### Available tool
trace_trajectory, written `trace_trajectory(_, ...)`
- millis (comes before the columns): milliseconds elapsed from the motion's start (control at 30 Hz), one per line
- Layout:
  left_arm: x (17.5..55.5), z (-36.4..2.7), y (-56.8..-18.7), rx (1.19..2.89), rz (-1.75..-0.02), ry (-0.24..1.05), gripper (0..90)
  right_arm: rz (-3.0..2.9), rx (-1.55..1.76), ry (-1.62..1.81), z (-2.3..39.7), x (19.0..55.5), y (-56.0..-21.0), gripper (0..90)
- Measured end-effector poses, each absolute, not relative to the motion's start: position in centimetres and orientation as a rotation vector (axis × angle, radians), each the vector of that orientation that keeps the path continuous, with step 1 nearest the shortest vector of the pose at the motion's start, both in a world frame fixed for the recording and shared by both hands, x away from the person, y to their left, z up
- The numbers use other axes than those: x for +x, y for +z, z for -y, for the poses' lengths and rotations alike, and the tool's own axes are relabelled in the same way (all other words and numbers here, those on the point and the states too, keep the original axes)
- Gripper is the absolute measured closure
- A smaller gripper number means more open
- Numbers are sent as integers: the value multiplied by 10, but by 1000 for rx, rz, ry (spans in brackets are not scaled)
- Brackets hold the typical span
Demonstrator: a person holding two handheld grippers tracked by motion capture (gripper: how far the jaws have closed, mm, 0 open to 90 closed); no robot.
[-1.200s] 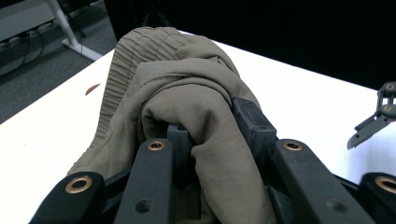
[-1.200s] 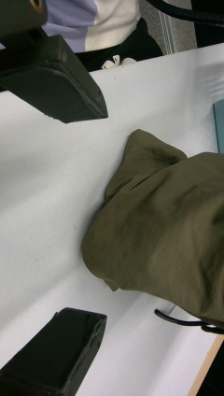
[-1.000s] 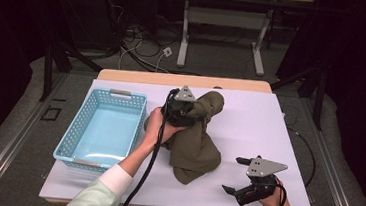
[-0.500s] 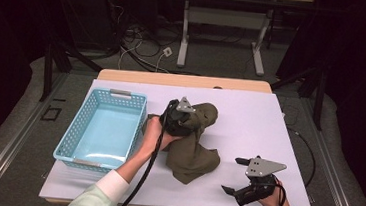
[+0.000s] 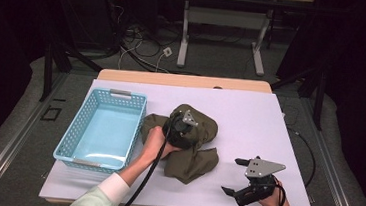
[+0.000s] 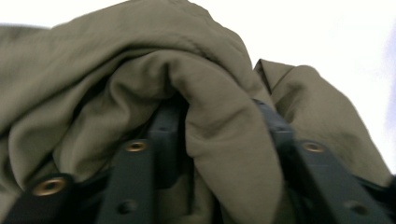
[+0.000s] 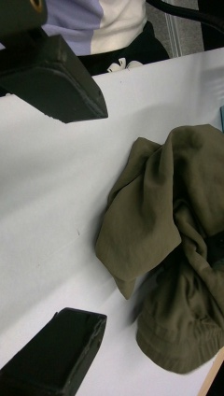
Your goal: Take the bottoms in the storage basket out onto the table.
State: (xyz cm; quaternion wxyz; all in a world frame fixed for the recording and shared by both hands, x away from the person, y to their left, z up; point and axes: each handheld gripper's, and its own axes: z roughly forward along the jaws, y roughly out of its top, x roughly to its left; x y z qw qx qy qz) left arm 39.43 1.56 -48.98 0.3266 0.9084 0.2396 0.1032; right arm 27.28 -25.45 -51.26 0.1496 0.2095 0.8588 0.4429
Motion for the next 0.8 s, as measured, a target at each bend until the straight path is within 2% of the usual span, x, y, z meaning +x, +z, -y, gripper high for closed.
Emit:
trace_trajectory(100, 388, -16, -484, 2371, -607, 332, 377, -2468, 601, 1274, 255, 273, -512, 27)
trace_trajectory(300, 380, -25, -474, 2343, -613, 308, 152, -2467, 602, 1274, 255, 272, -512, 27)
trace_trajectory(567, 366, -39, -462, 2298, -625, 327, 27, -2466, 607, 1274, 255, 272, -512, 27)
trace_trajectory(800, 353, -51, -462, 2291, -635, 354, 7, -2470, 606, 1272, 254, 273, -513, 27)
